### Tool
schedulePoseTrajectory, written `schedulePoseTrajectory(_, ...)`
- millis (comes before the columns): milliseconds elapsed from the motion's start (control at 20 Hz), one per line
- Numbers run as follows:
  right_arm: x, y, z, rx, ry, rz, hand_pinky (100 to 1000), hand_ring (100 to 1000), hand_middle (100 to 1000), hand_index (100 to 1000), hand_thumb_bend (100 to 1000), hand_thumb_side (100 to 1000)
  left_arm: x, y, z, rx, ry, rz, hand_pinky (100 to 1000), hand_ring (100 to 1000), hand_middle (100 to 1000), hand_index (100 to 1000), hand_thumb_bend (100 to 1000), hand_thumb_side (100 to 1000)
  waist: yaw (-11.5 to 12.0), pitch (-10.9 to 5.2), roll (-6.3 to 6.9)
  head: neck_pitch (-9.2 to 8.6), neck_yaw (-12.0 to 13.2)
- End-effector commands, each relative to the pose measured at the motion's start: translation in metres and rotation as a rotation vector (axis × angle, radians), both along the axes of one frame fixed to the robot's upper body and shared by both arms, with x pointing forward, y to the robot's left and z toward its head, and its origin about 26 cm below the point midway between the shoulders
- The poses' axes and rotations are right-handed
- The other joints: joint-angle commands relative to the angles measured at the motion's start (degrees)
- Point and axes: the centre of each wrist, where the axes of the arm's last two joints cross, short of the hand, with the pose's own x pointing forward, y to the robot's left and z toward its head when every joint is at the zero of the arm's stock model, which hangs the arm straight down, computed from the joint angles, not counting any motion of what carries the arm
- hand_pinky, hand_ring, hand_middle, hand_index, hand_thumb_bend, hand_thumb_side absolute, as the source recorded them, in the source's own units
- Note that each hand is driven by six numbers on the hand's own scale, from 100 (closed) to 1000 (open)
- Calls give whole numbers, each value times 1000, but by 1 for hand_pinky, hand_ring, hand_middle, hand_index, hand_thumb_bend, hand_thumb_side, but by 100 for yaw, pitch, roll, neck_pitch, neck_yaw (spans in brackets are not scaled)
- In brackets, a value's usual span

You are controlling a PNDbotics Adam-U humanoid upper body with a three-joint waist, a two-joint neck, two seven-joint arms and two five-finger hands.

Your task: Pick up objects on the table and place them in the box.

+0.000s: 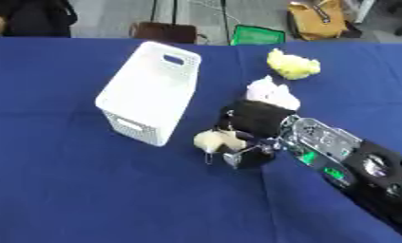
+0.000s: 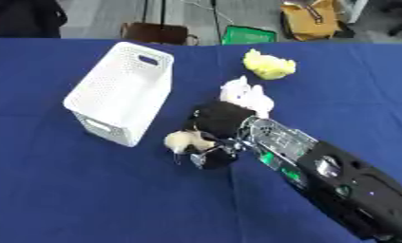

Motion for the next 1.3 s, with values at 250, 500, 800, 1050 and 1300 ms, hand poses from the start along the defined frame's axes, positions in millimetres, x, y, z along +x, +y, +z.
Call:
schedulePoseTrajectory(250,-5,-4,18,80,-108,23,865,819,474,560,100,579,-2,0,7,6,-43,-5,755,801,775,755,100,687,-12,-107,15,-47,11)
schedulePoseTrajectory(500,-9,-2,21,120,-143,28,855,794,417,494,100,556,-2,0,7,6,-42,-5,755,801,775,755,100,687,-18,-113,12,-48,13)
schedulePoseTrajectory(800,-15,1,32,161,-187,41,849,783,385,459,100,546,-2,0,7,7,-41,-4,755,801,775,755,100,687,-26,-122,8,-41,19)
schedulePoseTrajectory(1050,-23,3,46,189,-224,57,847,777,365,439,100,543,-2,0,7,8,-39,-4,755,801,775,755,100,686,-41,-128,2,-39,30)
schedulePoseTrajectory(1300,-38,8,69,222,-267,88,847,775,358,431,100,544,-2,1,7,11,-38,-1,755,801,775,756,100,686,-55,-149,-10,-27,45)
